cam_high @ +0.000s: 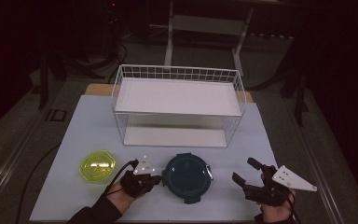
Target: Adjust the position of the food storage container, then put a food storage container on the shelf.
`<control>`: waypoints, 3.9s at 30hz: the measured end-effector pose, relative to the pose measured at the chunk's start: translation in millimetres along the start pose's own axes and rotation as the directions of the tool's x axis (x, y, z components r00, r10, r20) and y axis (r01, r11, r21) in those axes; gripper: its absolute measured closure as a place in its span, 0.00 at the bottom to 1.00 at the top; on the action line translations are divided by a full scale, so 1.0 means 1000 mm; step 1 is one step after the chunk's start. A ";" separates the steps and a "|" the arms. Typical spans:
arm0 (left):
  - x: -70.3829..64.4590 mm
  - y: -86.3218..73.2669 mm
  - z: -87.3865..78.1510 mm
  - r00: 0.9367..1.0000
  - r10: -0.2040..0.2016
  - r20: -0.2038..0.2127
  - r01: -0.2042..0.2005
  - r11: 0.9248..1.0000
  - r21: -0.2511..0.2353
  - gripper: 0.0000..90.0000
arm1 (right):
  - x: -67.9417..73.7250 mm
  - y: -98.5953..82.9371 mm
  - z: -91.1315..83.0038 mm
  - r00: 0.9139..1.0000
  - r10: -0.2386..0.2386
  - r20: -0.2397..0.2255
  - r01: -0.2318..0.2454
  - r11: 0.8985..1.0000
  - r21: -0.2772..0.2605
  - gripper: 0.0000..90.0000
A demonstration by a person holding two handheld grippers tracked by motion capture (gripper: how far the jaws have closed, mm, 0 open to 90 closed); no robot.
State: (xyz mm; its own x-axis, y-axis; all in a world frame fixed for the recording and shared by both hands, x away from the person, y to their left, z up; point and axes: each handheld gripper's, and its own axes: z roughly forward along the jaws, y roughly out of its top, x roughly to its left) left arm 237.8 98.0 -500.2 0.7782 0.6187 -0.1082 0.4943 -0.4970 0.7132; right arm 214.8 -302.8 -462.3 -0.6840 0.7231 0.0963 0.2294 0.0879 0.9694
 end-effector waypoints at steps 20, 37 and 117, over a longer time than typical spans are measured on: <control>-0.017 0.029 0.032 0.998 0.024 0.056 -0.025 1.000 0.010 0.98 | 0.000 0.000 0.001 1.000 0.000 -0.006 0.000 1.000 0.003 0.20; -0.029 0.045 0.052 0.994 0.063 0.089 -0.064 0.998 0.010 0.98 | 0.001 0.000 0.001 1.000 -0.010 -0.003 0.010 1.000 0.015 0.20; -0.003 0.040 0.073 0.735 -0.440 0.515 0.458 0.883 0.101 0.60 | -0.035 -0.013 0.010 0.957 0.291 0.000 -0.267 0.878 0.398 0.35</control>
State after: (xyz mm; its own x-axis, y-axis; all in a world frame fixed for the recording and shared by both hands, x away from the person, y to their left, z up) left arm 283.3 31.5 -522.3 0.5542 0.3602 -0.7504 0.8321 -0.2172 0.5103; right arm 243.2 -322.6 -480.2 -0.5877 0.7173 0.3742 0.6594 0.1567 0.7353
